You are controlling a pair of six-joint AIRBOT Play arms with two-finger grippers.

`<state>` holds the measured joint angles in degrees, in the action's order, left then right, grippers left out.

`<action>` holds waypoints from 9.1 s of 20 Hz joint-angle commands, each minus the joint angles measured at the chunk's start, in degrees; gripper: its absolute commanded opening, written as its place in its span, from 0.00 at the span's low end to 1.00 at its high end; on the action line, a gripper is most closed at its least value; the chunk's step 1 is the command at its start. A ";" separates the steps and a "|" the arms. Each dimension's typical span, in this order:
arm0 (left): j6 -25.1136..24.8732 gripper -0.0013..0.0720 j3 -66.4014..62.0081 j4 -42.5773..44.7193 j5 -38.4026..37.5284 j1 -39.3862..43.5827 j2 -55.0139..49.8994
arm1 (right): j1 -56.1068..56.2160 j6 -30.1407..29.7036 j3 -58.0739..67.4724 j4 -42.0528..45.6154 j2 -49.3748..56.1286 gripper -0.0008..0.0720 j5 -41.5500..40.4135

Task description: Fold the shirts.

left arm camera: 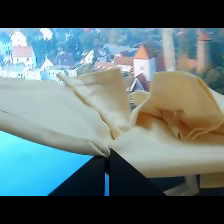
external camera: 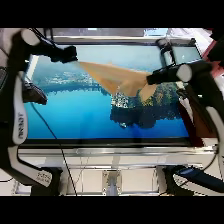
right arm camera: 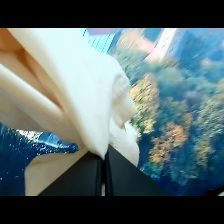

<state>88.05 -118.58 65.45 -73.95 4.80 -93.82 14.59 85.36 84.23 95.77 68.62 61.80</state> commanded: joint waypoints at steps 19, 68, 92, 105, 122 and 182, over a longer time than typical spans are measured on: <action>-3.82 0.03 38.23 7.06 22.73 -0.04 17.18 | 3.48 2.25 -9.40 -5.31 9.49 0.05 -13.22; 12.68 0.88 76.63 25.33 14.93 -3.28 58.93 | -20.44 -17.92 -12.46 -59.39 36.28 0.19 -6.34; 45.64 0.82 96.91 11.82 43.63 -3.39 38.38 | -19.58 -18.99 -3.30 -61.96 29.44 0.05 3.96; 13.81 0.03 70.03 -3.34 40.74 -4.83 47.45 | -23.06 -12.90 -3.30 -49.83 11.82 0.04 12.24; -1.55 0.03 33.51 4.00 29.24 -5.51 56.13 | -32.54 -9.29 18.14 -43.91 -27.52 0.04 0.26; -4.52 0.96 80.37 -2.89 18.86 -21.49 52.48 | -34.82 -5.92 -56.37 -52.59 -3.37 0.58 -12.76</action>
<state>83.77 -38.24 62.87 -55.51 -16.64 -41.39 -20.75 79.75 28.49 47.29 65.21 52.47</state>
